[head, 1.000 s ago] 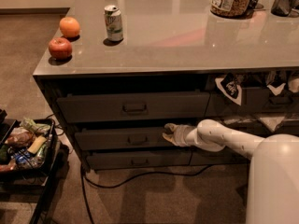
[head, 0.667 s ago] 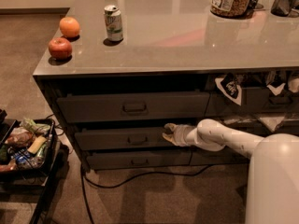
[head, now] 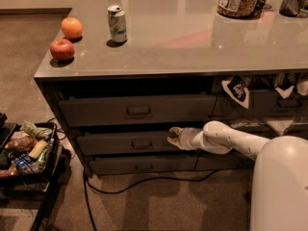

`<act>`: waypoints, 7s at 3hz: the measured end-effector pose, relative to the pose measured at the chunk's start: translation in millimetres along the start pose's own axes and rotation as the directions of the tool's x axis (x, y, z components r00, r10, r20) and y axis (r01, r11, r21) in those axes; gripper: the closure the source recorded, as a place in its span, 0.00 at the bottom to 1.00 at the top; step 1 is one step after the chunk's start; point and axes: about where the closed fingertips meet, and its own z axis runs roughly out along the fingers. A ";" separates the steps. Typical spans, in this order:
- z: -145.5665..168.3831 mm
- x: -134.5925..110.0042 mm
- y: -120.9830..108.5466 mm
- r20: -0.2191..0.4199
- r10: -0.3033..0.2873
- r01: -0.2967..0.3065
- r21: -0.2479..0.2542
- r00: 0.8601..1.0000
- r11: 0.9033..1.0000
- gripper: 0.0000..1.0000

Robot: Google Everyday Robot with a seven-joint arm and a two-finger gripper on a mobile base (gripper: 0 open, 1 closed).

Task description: Open middle drawer

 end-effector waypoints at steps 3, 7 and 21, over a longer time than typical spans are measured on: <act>1.2 -3.8 1.4 -0.001 0.017 -0.017 -0.028 1.000 0.999 1.00; 0.3 -4.8 0.5 -0.005 0.024 -0.025 -0.058 1.000 0.998 1.00; -2.2 -8.7 -4.7 -0.016 0.043 -0.045 -0.156 0.999 0.987 1.00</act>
Offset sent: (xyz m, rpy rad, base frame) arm -0.2006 0.0278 -0.0684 0.0576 0.9241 0.3404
